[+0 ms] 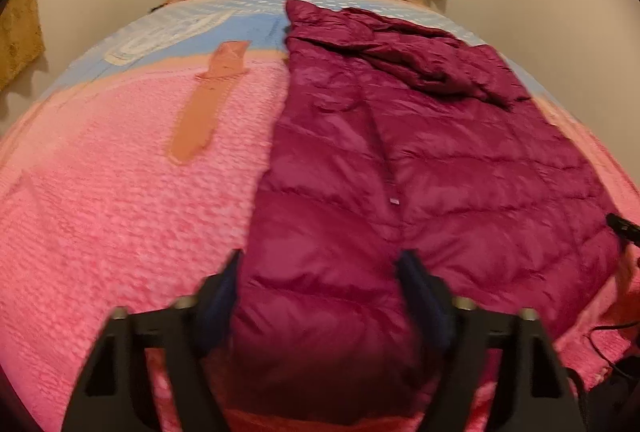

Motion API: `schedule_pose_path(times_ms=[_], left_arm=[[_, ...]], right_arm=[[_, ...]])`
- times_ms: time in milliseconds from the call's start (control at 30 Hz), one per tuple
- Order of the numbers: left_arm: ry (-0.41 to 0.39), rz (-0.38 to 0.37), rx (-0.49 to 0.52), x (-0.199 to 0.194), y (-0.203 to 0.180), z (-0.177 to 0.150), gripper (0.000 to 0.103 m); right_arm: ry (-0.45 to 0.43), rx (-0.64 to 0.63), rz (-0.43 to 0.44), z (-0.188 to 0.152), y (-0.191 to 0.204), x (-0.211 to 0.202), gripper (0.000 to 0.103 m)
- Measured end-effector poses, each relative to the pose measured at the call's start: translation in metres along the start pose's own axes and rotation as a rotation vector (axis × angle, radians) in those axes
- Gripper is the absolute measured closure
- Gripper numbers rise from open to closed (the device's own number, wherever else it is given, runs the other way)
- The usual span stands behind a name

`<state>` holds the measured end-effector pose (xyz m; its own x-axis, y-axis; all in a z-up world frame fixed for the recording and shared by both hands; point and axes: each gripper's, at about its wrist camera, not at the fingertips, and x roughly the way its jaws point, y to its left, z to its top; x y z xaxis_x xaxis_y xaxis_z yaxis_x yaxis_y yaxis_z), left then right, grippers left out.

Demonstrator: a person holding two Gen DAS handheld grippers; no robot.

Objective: Fold large clothes

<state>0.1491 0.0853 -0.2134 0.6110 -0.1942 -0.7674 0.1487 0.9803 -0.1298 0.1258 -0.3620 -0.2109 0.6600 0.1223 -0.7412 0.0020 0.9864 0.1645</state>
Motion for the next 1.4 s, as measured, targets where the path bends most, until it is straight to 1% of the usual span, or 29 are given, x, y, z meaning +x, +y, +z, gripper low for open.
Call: schedule_pose_path(times_ms=[33,67,100,133,200,267,300,433,567,733,800,900,933,1033,1133,1200,1267,1300,1333,1400], left_arm=[[-0.008,0.004,0.002,-0.002,-0.002,-0.002,0.046],[-0.008,0.012,0.012,-0.003,-0.004,-0.002,0.051],[-0.010,0.018,0.019,-0.005,-0.005,-0.002,0.057],[-0.012,0.021,0.018,-0.006,-0.004,-0.002,0.061],[-0.016,0.024,0.024,-0.010,-0.002,-0.002,0.079],[-0.024,0.001,0.027,-0.015,-0.001,-0.001,0.091],[-0.028,-0.004,0.025,-0.018,-0.001,-0.002,0.094],[-0.061,-0.019,0.037,-0.031,-0.006,0.001,0.098],[-0.124,-0.083,0.026,-0.059,-0.008,0.012,0.098],[-0.178,-0.142,0.016,-0.089,-0.009,0.024,0.098],[-0.195,-0.180,0.006,-0.103,-0.008,0.028,0.099],[-0.226,-0.203,0.026,-0.125,-0.011,0.031,0.099],[-0.235,-0.209,0.031,-0.129,-0.012,0.031,0.099],[-0.266,-0.240,0.048,-0.156,-0.013,0.033,0.099],[-0.314,-0.270,0.057,-0.186,-0.012,0.036,0.099],[-0.360,-0.261,0.077,-0.204,-0.010,0.039,0.099],[-0.377,-0.236,0.095,-0.205,-0.007,0.045,0.099],[-0.381,-0.207,0.112,-0.199,-0.007,0.047,0.098],[-0.379,-0.156,0.137,-0.188,-0.008,0.053,0.098],[-0.371,-0.067,0.154,-0.158,-0.007,0.068,0.098]], right_arm=[[-0.002,0.003,0.008,-0.001,0.000,-0.001,0.068],[-0.002,0.006,0.027,-0.002,0.001,-0.002,0.077],[-0.002,0.011,0.046,-0.003,0.002,-0.002,0.080],[-0.001,0.016,0.060,-0.004,0.003,-0.003,0.083],[-0.003,0.017,0.069,-0.007,0.004,-0.004,0.085],[-0.001,0.026,0.093,-0.008,0.003,-0.006,0.088],[-0.002,0.032,0.109,-0.008,0.003,-0.008,0.089],[-0.008,0.048,0.150,-0.009,0.001,-0.016,0.091],[-0.045,0.070,0.186,-0.005,-0.002,-0.031,0.092],[-0.096,0.081,0.229,0.009,-0.003,-0.055,0.093],[-0.119,0.085,0.243,0.013,-0.003,-0.066,0.093],[-0.143,0.086,0.265,0.021,-0.003,-0.078,0.093],[-0.151,0.084,0.274,0.024,-0.004,-0.084,0.093],[-0.184,0.085,0.304,0.029,-0.006,-0.103,0.093],[-0.235,0.104,0.342,0.035,-0.011,-0.131,0.093],[-0.277,0.104,0.356,0.039,-0.014,-0.148,0.093],[-0.321,0.104,0.368,0.046,-0.016,-0.162,0.093],[-0.341,0.102,0.374,0.052,-0.016,-0.166,0.093],[-0.352,0.096,0.371,0.057,-0.016,-0.167,0.094],[-0.367,0.082,0.349,0.070,-0.012,-0.158,0.094]])
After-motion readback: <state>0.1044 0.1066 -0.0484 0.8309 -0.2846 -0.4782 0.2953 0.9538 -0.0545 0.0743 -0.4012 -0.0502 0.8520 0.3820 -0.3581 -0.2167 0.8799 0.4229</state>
